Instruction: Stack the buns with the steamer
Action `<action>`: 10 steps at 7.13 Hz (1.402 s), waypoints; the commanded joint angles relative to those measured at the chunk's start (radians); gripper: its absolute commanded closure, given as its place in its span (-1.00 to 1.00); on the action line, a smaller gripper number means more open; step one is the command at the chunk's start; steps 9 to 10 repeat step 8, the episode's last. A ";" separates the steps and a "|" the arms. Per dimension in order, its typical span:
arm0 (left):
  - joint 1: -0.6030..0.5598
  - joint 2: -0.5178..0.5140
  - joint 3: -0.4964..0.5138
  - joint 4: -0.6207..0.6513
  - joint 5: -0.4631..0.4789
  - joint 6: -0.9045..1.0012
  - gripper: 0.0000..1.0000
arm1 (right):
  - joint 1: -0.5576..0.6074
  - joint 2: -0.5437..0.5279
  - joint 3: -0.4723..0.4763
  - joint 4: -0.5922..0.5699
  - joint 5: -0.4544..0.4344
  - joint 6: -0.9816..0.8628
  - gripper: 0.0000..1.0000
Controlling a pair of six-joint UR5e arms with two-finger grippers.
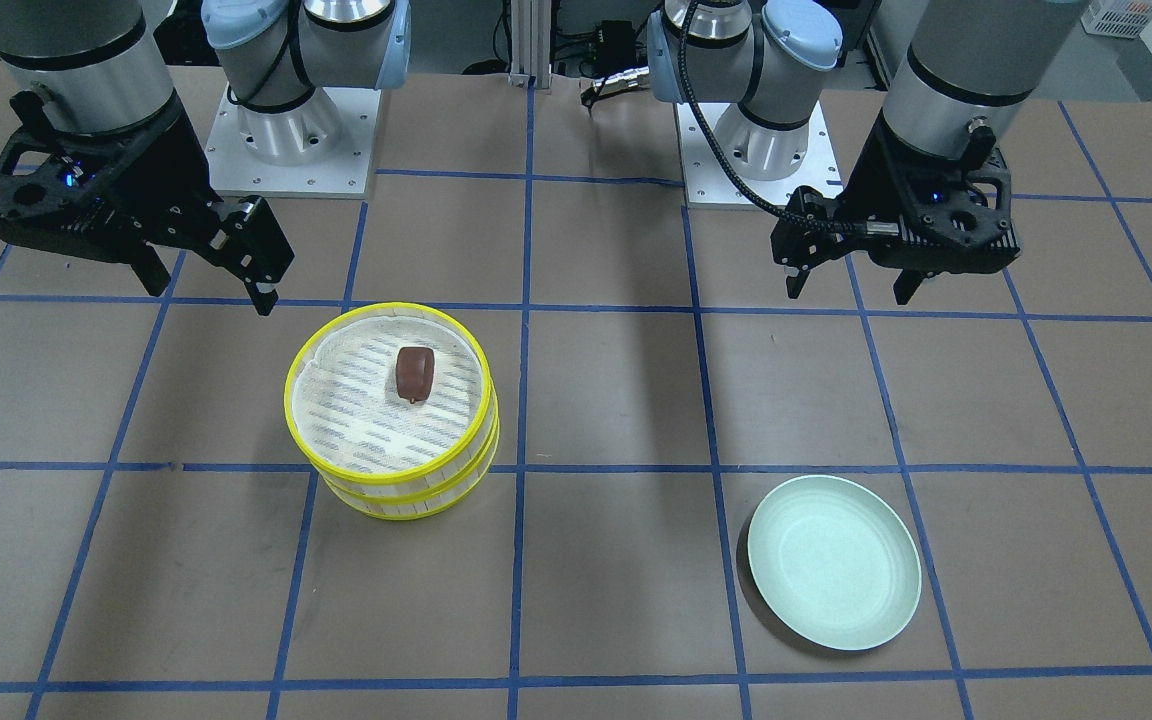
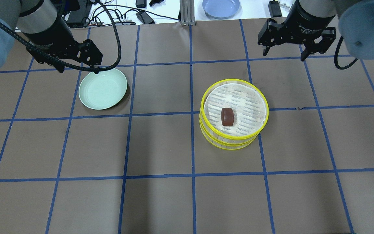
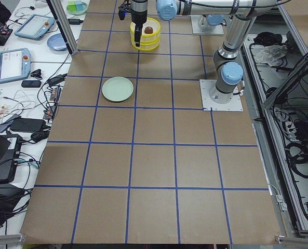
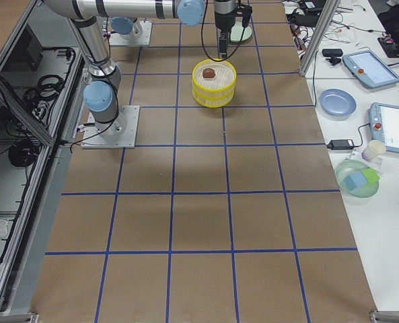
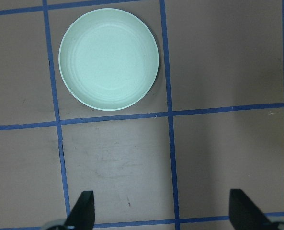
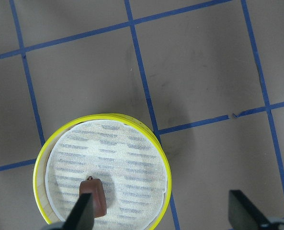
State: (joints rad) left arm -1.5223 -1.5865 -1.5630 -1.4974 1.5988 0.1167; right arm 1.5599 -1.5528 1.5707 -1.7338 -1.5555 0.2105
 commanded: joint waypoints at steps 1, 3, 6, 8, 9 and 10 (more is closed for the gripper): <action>-0.002 0.002 -0.006 0.002 -0.007 -0.003 -1.00 | 0.000 -0.006 0.000 -0.001 0.000 -0.013 -1.00; 0.002 0.002 -0.008 0.005 -0.010 -0.002 -1.00 | -0.001 0.000 0.000 0.003 0.002 -0.076 -1.00; 0.001 0.002 -0.009 0.008 -0.013 -0.003 -1.00 | -0.001 -0.001 0.000 0.008 -0.001 -0.160 -1.00; 0.001 0.002 -0.011 0.008 -0.013 -0.003 -1.00 | -0.001 0.002 0.000 -0.001 -0.002 -0.160 -1.00; 0.001 0.002 -0.011 0.008 -0.013 -0.003 -1.00 | -0.001 0.002 0.000 -0.001 -0.002 -0.160 -1.00; 0.001 0.002 -0.011 0.008 -0.013 -0.003 -1.00 | -0.001 0.002 0.000 -0.001 -0.002 -0.160 -1.00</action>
